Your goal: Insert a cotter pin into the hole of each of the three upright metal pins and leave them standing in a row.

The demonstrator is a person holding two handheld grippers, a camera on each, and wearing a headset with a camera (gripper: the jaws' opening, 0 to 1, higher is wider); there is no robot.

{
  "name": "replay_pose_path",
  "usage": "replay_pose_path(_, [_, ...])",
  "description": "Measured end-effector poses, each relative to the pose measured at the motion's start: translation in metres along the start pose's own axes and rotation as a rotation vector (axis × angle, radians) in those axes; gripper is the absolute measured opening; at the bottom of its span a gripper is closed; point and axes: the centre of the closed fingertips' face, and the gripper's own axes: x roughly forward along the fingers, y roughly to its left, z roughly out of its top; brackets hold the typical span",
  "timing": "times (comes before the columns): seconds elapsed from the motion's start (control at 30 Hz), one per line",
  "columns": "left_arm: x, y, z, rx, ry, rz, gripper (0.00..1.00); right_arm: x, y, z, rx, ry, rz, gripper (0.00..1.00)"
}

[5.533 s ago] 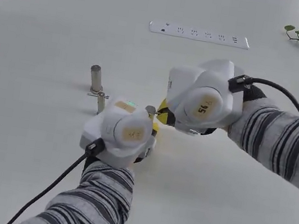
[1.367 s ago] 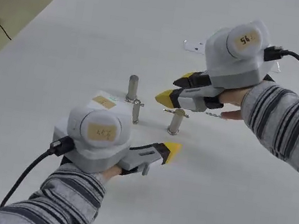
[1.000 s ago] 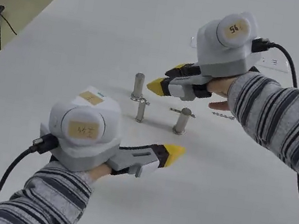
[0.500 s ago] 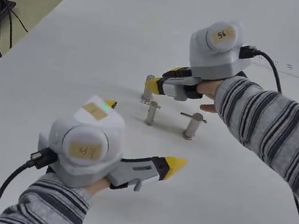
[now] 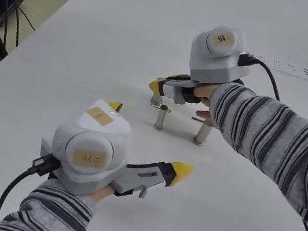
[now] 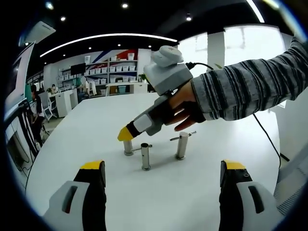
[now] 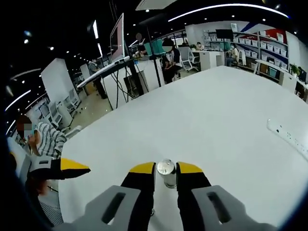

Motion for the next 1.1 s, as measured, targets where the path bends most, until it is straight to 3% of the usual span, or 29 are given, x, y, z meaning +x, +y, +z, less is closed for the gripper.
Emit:
replay_pose_path(0.23, [0.0,0.004,-0.003,-0.015,0.006,0.007,0.98,-0.001,0.001,-0.001,0.012,-0.001,-0.005,0.11])
replay_pose_path(0.43, [0.001,0.0,-0.003,-0.003,0.009,-0.005,0.98,-0.001,-0.004,0.002,-0.095,0.0,-0.044,0.08])
replay_pose_path(0.6, [0.001,-0.004,-0.003,0.018,0.01,-0.011,0.98,-0.004,-0.008,0.001,-0.086,0.007,-0.069,0.08])
replay_pose_path(0.93, [-0.001,-0.006,-0.002,0.026,0.009,-0.019,0.99,-0.033,-0.028,-0.002,-0.089,0.009,-0.132,0.08])
replay_pose_path(1.1, [-0.004,-0.005,-0.002,0.033,0.015,-0.015,0.99,-0.048,-0.047,-0.009,-0.07,0.02,-0.166,0.08])
